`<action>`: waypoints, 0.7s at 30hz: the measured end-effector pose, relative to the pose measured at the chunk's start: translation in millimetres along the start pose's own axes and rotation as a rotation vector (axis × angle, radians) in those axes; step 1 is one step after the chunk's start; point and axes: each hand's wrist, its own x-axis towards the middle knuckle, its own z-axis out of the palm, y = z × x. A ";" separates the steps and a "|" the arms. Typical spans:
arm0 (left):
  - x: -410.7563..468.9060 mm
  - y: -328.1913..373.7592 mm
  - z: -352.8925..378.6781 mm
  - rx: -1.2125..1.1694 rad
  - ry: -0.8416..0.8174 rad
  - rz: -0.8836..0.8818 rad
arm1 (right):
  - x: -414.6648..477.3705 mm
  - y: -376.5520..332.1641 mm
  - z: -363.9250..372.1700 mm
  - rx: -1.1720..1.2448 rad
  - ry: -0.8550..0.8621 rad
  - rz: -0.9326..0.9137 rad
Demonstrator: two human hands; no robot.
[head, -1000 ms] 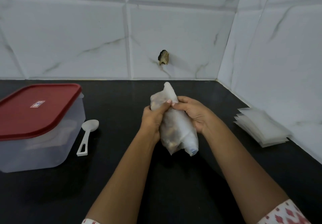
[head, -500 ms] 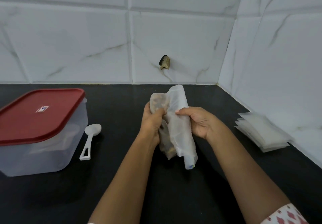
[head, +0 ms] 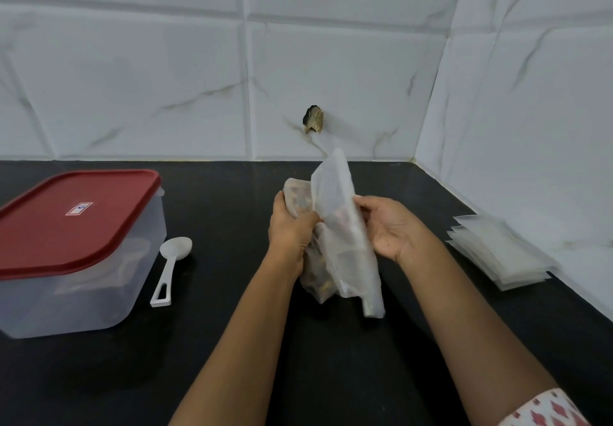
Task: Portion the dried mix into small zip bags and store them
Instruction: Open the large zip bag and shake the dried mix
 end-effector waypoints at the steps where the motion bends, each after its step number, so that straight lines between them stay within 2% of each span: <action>1: -0.2 -0.2 0.7 0.060 0.007 0.026 | 0.3 0.0 -0.5 0.021 0.004 -0.023; 5: -1.4 -2.0 3.5 0.319 0.028 0.113 | -0.4 4.1 3.5 -0.065 0.050 -0.079; 9: -6.0 -0.8 6.8 0.458 0.026 0.162 | 1.6 4.9 3.0 -0.145 0.120 -0.083; 12: -11.8 0.4 12.2 0.716 0.041 0.154 | 1.5 2.8 4.0 -0.135 0.103 -0.057; 14: -15.1 2.7 12.6 0.874 0.100 0.214 | 1.5 1.8 2.8 -0.074 0.060 -0.038; 18: -17.5 9.1 12.0 0.821 0.135 0.485 | -4.3 -1.0 2.4 0.045 -0.040 -0.047; 21: -22.8 10.9 16.3 0.774 0.052 0.491 | -5.4 -1.4 4.5 0.027 -0.077 -0.090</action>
